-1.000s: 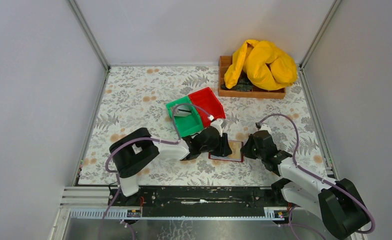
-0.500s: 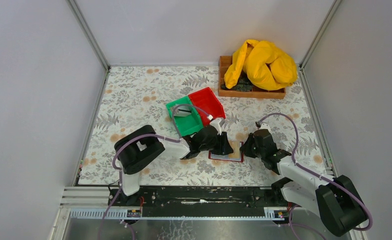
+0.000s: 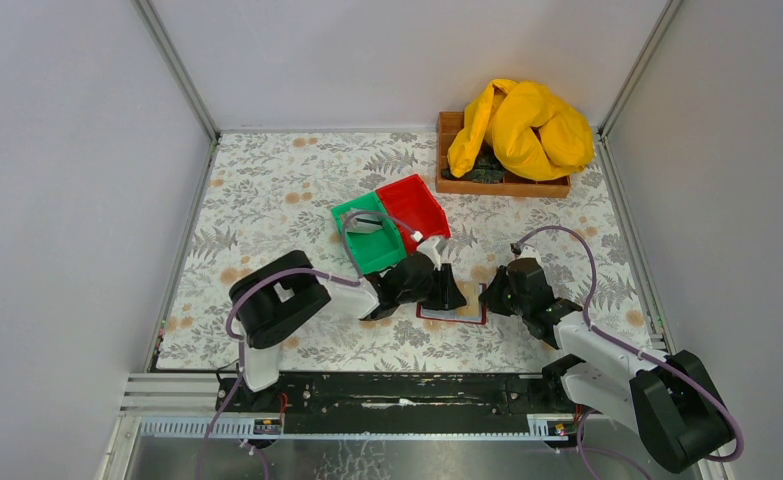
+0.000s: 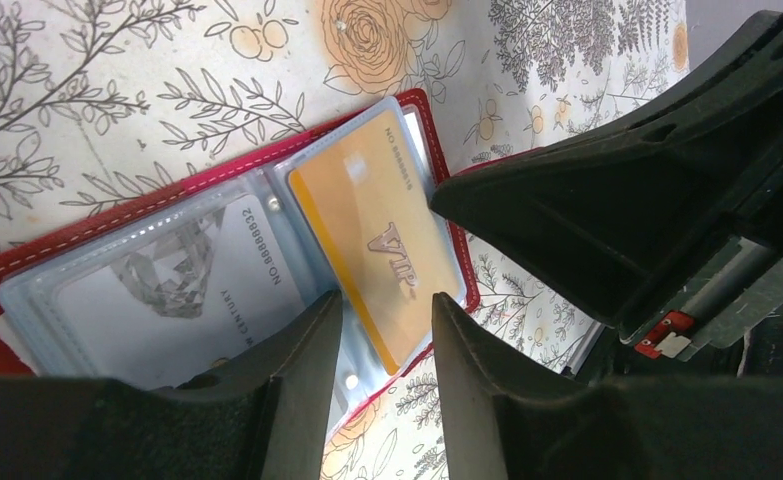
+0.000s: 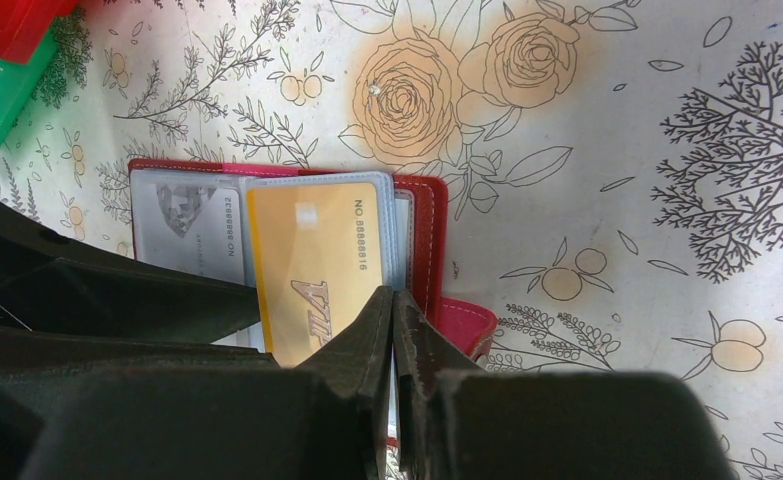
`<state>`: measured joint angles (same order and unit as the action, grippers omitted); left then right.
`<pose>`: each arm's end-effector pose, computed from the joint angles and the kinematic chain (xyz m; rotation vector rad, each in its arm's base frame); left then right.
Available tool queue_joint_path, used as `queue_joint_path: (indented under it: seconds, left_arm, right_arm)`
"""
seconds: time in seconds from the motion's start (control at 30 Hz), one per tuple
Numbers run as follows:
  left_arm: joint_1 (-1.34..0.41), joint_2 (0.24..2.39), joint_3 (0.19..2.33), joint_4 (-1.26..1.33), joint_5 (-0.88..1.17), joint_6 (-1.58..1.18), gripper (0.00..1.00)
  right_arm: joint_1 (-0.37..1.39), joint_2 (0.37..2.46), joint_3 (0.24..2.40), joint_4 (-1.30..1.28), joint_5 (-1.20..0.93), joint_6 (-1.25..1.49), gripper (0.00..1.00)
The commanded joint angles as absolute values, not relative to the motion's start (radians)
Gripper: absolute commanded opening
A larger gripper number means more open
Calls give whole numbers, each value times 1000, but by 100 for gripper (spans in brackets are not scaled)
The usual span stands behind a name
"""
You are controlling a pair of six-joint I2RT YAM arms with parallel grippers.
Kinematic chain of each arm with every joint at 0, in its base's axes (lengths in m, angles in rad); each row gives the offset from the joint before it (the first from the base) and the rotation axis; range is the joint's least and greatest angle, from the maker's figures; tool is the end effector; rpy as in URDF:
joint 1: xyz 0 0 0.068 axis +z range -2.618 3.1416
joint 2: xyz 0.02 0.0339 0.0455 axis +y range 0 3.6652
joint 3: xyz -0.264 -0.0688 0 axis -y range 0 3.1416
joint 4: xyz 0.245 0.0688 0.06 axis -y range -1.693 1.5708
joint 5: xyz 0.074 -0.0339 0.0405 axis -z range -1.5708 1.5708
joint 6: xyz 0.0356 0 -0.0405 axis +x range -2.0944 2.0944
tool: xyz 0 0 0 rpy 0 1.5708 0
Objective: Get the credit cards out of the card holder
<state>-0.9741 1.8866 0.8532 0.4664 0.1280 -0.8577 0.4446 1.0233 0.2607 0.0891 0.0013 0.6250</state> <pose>0.2048 -0.3096 0.1260 0.2224 2.3756 -1.1309 0.1687 0.0803 0.1447 0.2086 2.2985 0.5650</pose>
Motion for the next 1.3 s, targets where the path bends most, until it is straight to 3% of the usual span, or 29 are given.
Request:
queue_joint_path:
  seconds: [0.0,0.57,1.27]
  left_arm:
    - [-967,1903,790,640,171,-924,45]
    - [-965,1975,749,944,203,-1105,44]
    - [-968,2051,823,948,205,-1173,41]
  right_arm:
    - [438,1029,258,52,-4,600,7]
    - [438,1018,253,52,-20,591,7]
    - [437,1038,253,73,-49,582,7]
